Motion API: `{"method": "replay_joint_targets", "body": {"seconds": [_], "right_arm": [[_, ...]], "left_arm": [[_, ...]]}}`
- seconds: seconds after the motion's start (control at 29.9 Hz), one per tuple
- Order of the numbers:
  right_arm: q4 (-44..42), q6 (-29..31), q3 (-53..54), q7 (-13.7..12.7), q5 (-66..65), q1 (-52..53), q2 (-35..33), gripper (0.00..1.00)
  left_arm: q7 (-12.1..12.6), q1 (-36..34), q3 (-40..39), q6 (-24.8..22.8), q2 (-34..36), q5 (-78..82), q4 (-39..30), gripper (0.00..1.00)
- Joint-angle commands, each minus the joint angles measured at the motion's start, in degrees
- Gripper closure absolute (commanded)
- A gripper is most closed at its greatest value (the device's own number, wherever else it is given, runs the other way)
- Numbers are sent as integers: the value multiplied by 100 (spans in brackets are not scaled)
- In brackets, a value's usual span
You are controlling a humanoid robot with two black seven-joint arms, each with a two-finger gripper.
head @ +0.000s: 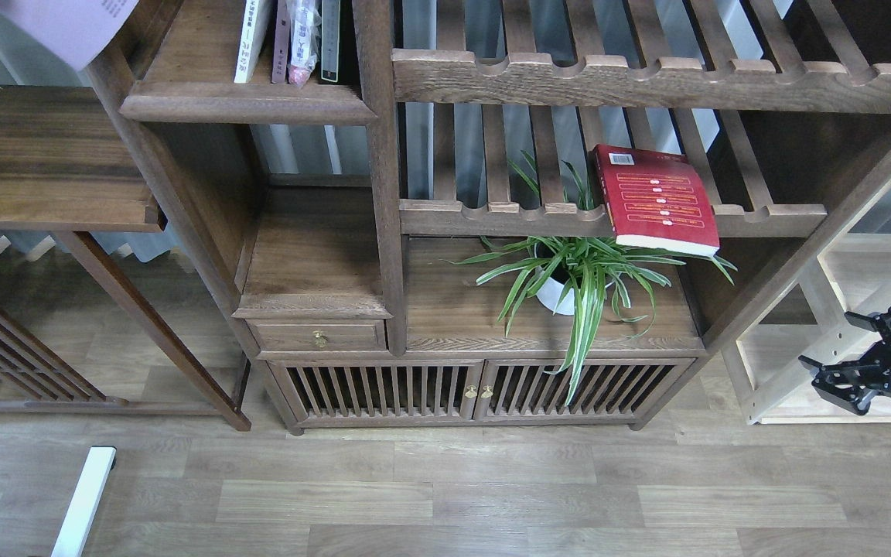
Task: Organize books on shelf
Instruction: 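Lift the pale book with the left gripper up to the upper shelf, then push the pale book into the upper compartment with the left gripper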
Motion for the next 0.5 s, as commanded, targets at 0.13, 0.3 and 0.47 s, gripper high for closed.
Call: {"method": "replay_joint_targets", "body": {"seconds": [0.13,0.3,0.47], "right_arm": [[1,0,-1,0,-9,-35,-8,12],[10,0,8,0,-44,-70,-17,12],[28,-17,8,0,-79,-79,-26,12]], "left_arm": [[9,-204,224,466,-645,19,161,100],[18,-371,522,844,-997,37,346,100],[27,-774,970,1231,-1471,-7,767,100]]}}
